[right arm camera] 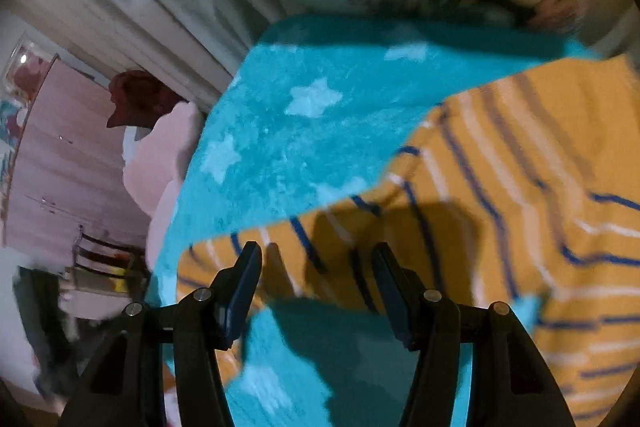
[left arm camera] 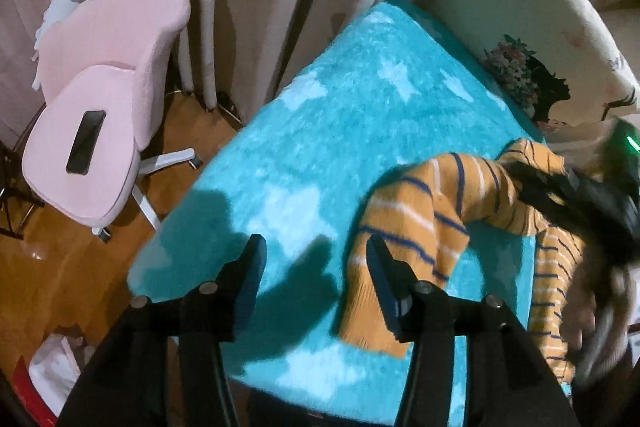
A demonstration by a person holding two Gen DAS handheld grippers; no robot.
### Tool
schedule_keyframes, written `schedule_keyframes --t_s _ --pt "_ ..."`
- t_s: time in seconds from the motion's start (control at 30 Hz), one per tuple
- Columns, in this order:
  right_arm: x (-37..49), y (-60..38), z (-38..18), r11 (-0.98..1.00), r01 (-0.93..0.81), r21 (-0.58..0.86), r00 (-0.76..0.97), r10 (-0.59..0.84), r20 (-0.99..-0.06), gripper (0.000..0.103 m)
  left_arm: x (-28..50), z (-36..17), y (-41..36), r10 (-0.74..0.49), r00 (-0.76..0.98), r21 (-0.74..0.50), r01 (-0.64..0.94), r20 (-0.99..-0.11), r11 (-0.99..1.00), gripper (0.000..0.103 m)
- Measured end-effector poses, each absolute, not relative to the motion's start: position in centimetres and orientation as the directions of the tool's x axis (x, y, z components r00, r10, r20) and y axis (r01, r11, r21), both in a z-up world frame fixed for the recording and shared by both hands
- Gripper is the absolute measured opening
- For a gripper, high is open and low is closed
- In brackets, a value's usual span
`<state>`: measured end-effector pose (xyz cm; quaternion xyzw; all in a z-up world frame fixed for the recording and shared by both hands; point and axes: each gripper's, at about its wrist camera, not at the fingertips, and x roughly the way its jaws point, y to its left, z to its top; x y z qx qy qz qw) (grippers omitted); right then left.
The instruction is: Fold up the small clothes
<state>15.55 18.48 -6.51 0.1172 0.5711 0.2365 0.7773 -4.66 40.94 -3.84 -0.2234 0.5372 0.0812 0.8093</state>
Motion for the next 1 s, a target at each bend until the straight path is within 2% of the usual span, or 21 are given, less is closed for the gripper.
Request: schedule_keyframes --t_s 0.17,0.23,0.37,0.43,0.47,0.5,0.57,0.6,0.7,0.77,0.83,1.0 --pt "19.4 23.3 -7.5 0.813 -0.251 0.525 0.155 0.569 -0.808 0.064 -7.0 -3.6 42.1 -0.106 0.420 -0.291 -0.406 -0.901 0.866 0.057" --pt "21.0 25.1 -7.6 0.813 -0.251 0.526 0.156 0.570 -0.806 0.069 -7.8 -3.7 42.8 -0.095 0.420 -0.290 -0.431 -0.902 0.854 0.057" --pt "23.9 27.3 -8.3 0.765 -0.179 0.619 0.117 0.641 -0.759 0.075 -9.2 -4.3 44.0 -0.083 0.414 -0.291 -0.469 -0.906 0.834 0.057" --pt "24.7 27.6 -8.6 0.703 -0.119 0.701 0.099 0.711 -0.696 0.084 -9.8 -4.7 44.4 -0.079 0.408 -0.289 -0.485 -0.910 0.826 0.057" --pt "25.2 27.4 -8.8 0.662 -0.092 0.744 0.084 0.749 -0.657 0.084 -9.9 -4.9 44.5 -0.078 0.405 -0.288 -0.488 -0.911 0.824 0.057" --pt "25.7 27.3 -9.3 0.545 -0.039 0.837 0.048 0.838 -0.543 0.084 -10.0 -5.0 44.5 -0.078 0.406 -0.288 -0.486 -0.911 0.825 0.057" --pt "25.8 27.2 -9.7 0.441 0.044 0.896 0.046 0.895 -0.443 0.084 -9.9 -4.8 43.7 -0.084 0.427 -0.292 -0.452 -0.901 0.843 0.058" --pt "25.7 27.3 -9.2 0.464 0.031 0.886 0.058 0.884 -0.465 0.084 -9.8 -4.6 43.3 -0.086 0.434 -0.292 -0.432 -0.897 0.853 0.059" --pt "24.1 28.4 -6.8 0.581 -0.133 0.803 0.044 0.813 -0.581 0.084 -8.8 -3.9 40.3 -0.126 0.467 -0.293 -0.303 -0.875 0.907 0.071" --pt "21.5 28.5 -4.8 0.653 -0.279 0.704 0.050 0.742 -0.669 0.084 -8.0 -3.8 38.2 -0.159 0.472 -0.296 -0.231 -0.867 0.927 0.072" --pt "19.0 27.2 -3.9 0.700 -0.343 0.626 0.078 0.686 -0.724 0.084 -7.0 -4.1 35.9 -0.189 0.460 -0.283 -0.145 -0.868 0.948 0.072" --pt "15.4 22.0 -3.4 0.783 -0.326 0.529 0.152 0.596 -0.788 0.084 -4.4 -5.7 30.7 -0.145 0.415 -0.157 0.006 -0.898 0.988 0.071"
